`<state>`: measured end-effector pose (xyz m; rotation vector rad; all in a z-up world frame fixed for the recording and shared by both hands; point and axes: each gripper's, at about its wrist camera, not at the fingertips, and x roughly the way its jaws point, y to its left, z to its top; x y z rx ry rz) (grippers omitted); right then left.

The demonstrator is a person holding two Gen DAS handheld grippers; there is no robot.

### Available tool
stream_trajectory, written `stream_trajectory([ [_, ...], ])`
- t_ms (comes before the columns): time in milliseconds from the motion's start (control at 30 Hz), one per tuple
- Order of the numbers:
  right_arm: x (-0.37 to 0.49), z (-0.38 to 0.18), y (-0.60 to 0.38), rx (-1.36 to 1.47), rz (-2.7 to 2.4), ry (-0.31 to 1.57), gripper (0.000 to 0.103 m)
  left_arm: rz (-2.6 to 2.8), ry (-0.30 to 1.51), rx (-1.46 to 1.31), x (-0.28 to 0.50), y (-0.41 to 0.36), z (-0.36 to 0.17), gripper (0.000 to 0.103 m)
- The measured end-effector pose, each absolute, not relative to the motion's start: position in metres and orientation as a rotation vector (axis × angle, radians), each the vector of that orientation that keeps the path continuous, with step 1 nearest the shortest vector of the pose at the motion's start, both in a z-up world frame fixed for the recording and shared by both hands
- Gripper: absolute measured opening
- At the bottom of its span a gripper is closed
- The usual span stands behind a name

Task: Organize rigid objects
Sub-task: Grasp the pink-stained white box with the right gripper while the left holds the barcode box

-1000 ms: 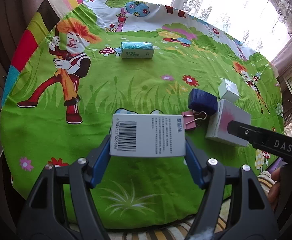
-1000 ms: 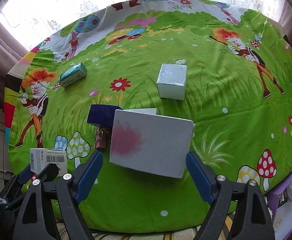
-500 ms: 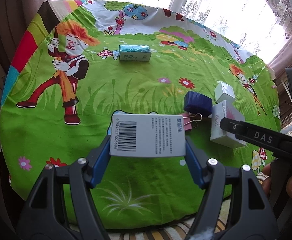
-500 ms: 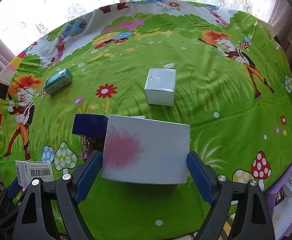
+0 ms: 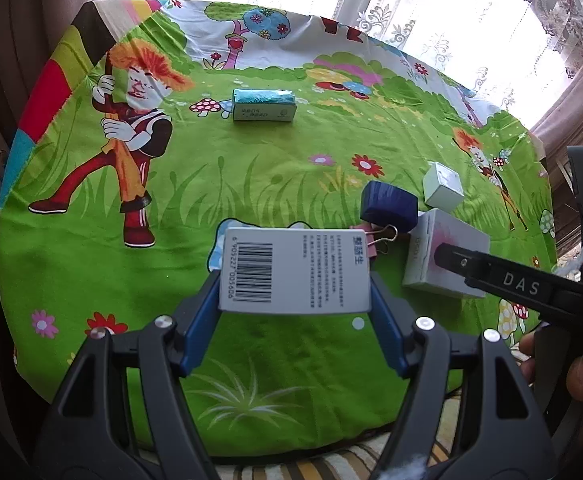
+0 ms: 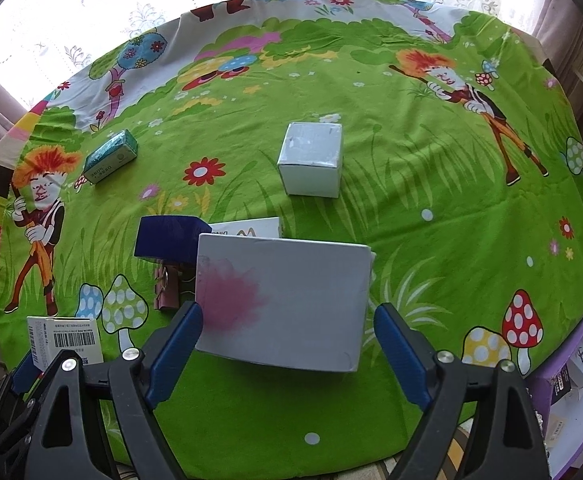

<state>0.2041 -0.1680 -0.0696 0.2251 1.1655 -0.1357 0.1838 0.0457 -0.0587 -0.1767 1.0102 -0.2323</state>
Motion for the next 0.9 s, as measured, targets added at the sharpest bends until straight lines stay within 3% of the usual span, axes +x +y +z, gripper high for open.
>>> stream_trajectory([
  [333,0.212,-0.078,-0.16,0.178,-0.145,1.17,0.097,-0.242,1.015,-0.17,0.184,0.042,-0.06,0.072],
  [600,0.215,-0.091,-0.162,0.175,-0.114,1.204,0.095,-0.256,1.015,-0.142,0.18,0.033,-0.058,0.072],
  [900,0.19,-0.065,-0.172,0.121,-0.073,1.138,0.094,-0.279,0.99,-0.103,0.167,0.016,-0.041,0.072],
])
